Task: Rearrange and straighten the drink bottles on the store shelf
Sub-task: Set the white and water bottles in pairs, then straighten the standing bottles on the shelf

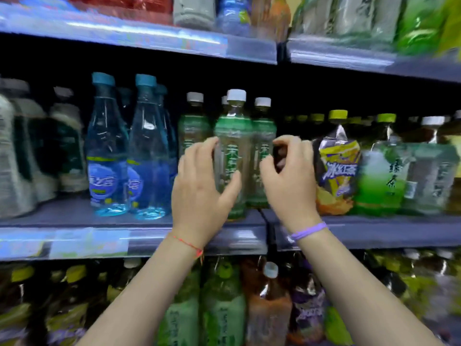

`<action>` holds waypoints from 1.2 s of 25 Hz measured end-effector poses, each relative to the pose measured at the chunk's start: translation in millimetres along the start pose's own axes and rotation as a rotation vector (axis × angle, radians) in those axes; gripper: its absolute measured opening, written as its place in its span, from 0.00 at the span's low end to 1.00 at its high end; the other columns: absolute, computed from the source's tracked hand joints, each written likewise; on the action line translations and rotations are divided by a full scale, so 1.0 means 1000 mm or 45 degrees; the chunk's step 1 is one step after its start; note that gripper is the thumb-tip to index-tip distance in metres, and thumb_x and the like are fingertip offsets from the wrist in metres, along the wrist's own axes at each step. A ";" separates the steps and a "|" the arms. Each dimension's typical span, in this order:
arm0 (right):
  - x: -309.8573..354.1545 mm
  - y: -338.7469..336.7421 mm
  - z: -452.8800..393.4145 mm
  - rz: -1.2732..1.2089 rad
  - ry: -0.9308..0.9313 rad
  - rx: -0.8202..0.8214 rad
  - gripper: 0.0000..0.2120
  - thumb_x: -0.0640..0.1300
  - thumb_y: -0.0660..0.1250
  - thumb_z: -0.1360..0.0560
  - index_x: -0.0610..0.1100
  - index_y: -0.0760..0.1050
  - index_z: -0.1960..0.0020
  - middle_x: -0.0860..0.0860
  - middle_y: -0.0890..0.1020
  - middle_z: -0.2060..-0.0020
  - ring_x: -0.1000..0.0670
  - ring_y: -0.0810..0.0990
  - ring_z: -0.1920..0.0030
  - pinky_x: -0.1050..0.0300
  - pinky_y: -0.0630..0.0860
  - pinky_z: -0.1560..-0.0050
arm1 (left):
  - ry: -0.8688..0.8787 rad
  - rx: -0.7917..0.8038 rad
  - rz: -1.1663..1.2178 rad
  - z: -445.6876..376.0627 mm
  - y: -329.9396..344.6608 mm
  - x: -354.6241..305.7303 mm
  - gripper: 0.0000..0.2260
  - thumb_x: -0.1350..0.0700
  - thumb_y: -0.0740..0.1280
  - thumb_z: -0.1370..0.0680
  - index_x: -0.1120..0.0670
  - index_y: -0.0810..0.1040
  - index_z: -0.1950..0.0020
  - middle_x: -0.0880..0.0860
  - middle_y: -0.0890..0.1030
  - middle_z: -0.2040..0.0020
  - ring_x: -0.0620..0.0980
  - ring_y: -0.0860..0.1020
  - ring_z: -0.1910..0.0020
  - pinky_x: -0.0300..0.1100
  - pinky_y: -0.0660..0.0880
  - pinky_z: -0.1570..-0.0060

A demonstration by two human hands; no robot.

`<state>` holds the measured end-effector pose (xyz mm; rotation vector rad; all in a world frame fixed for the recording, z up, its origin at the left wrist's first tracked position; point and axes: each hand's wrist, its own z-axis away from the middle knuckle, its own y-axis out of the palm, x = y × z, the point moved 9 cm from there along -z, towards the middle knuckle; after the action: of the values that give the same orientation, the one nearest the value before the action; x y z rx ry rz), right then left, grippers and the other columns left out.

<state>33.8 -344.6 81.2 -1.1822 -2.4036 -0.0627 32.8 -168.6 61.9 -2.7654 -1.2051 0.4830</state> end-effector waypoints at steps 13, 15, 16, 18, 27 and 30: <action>-0.067 0.070 -0.012 -0.047 0.436 0.689 0.28 0.53 0.69 0.23 0.38 0.61 0.35 0.40 0.77 0.38 0.39 0.79 0.41 0.46 0.78 0.45 | -0.388 0.125 -0.045 0.003 0.042 0.009 0.31 0.42 0.69 0.25 0.56 0.64 0.28 0.51 0.77 0.37 0.52 0.76 0.41 0.41 0.69 0.53; -0.068 0.074 -0.017 -0.038 0.441 0.679 0.29 0.53 0.70 0.24 0.38 0.62 0.34 0.40 0.76 0.37 0.38 0.78 0.41 0.44 0.77 0.44 | -0.392 0.133 -0.043 0.002 0.042 0.008 0.30 0.43 0.69 0.25 0.56 0.65 0.30 0.51 0.77 0.39 0.52 0.76 0.42 0.39 0.66 0.54; -0.068 0.075 -0.019 -0.037 0.446 0.689 0.30 0.54 0.70 0.24 0.38 0.62 0.33 0.40 0.76 0.37 0.38 0.78 0.40 0.43 0.77 0.43 | -0.393 0.146 -0.039 0.001 0.041 0.008 0.29 0.42 0.69 0.24 0.56 0.66 0.31 0.50 0.76 0.41 0.51 0.76 0.43 0.39 0.66 0.54; -0.072 0.075 -0.017 -0.079 0.492 0.713 0.31 0.58 0.66 0.23 0.38 0.62 0.31 0.40 0.75 0.36 0.39 0.77 0.39 0.46 0.75 0.43 | -0.390 0.173 -0.056 0.000 0.041 0.006 0.27 0.41 0.67 0.24 0.57 0.66 0.33 0.47 0.73 0.44 0.51 0.75 0.45 0.41 0.65 0.55; -0.052 0.026 0.010 -0.388 0.400 0.548 0.21 0.63 0.60 0.22 0.48 0.73 0.40 0.52 0.72 0.44 0.61 0.73 0.49 0.73 0.67 0.56 | -0.358 0.398 0.144 0.004 0.058 -0.023 0.11 0.46 0.57 0.18 0.50 0.66 0.39 0.47 0.75 0.47 0.50 0.75 0.51 0.45 0.67 0.57; -0.061 0.022 0.011 -0.343 0.402 0.519 0.22 0.63 0.62 0.22 0.47 0.74 0.39 0.51 0.72 0.45 0.55 0.75 0.49 0.63 0.74 0.52 | -0.327 0.491 0.275 0.006 0.073 -0.031 0.14 0.43 0.59 0.18 0.46 0.67 0.34 0.44 0.76 0.44 0.45 0.74 0.50 0.44 0.70 0.54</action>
<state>78.7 -372.8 42.8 -0.6114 -2.1434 0.1397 61.9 -241.1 48.8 -2.5569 -0.7480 1.0001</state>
